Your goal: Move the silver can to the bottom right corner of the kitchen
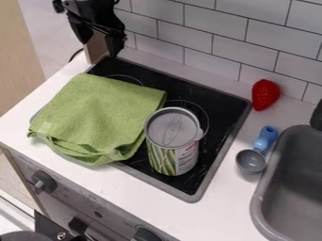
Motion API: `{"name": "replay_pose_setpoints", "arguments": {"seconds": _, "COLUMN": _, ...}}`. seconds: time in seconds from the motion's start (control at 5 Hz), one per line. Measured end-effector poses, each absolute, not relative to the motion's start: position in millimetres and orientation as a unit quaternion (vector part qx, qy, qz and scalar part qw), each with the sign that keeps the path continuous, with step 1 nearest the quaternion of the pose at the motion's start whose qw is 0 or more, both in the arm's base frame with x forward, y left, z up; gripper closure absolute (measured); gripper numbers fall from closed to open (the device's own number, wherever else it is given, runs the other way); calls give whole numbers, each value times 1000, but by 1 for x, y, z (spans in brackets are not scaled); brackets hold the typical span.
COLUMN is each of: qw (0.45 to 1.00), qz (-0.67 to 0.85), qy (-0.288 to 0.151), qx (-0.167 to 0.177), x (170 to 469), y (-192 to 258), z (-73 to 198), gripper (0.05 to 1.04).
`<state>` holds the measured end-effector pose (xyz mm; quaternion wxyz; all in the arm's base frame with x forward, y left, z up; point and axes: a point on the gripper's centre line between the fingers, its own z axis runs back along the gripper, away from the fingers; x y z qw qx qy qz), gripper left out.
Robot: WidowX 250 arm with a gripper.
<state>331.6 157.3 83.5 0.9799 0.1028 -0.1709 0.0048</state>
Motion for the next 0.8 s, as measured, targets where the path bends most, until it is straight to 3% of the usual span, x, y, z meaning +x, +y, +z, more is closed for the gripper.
{"name": "replay_pose_setpoints", "arguments": {"seconds": 0.4, "qw": 987, "qz": 41, "qy": -122, "qx": 99, "x": 308, "y": 150, "z": 64, "gripper": 87}}
{"name": "replay_pose_setpoints", "arguments": {"seconds": 0.8, "qw": 994, "qz": 30, "qy": -82, "qx": 72, "x": 291, "y": 142, "z": 74, "gripper": 87}}
